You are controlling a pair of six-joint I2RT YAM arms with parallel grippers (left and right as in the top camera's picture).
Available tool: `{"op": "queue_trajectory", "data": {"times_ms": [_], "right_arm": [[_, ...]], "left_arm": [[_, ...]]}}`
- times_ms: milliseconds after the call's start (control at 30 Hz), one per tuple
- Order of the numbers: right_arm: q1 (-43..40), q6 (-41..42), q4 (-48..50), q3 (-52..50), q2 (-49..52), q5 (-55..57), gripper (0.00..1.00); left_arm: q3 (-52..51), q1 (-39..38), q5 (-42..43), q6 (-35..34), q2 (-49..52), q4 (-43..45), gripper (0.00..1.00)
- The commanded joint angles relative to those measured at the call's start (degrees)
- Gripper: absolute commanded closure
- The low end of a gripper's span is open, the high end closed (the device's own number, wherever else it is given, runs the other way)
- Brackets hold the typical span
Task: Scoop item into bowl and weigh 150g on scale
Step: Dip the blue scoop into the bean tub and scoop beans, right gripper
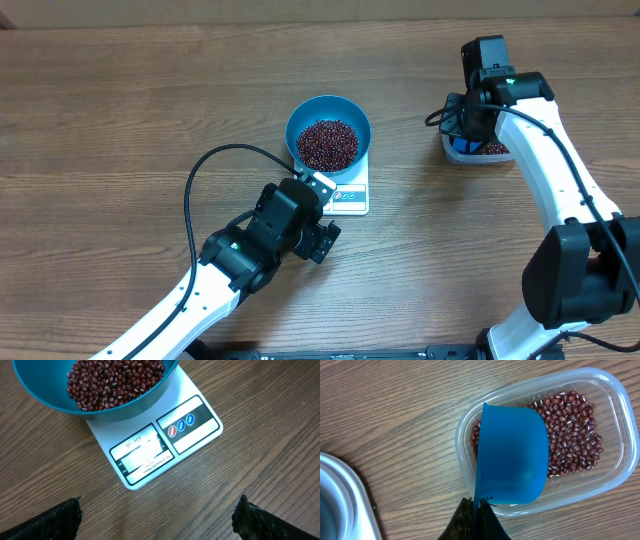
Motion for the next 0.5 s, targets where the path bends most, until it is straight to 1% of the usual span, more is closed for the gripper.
{"op": "queue_trajectory", "data": {"times_ms": [0,200,267,467], "right_arm": [[-0.3,-0.2,2.1,-0.3,0.1,-3.8,0.96],[-4.9,-0.2,5.1,-0.3,0.1,-11.9,0.96],[-7.6,-2.1,4.7,-0.3,0.1,-15.0,0.96],[-13.2,-7.9,1.0,-0.3,0.1,-18.9,0.96]], "left_arm": [[-0.5,0.1,-0.7,-0.3,0.4,0.0,0.00],[-0.5,0.1,-0.7,-0.3,0.4,0.0,0.00],[-0.5,0.1,-0.7,-0.3,0.4,0.0,0.01],[-0.5,0.1,-0.7,-0.3,0.4,0.0,0.00]]}}
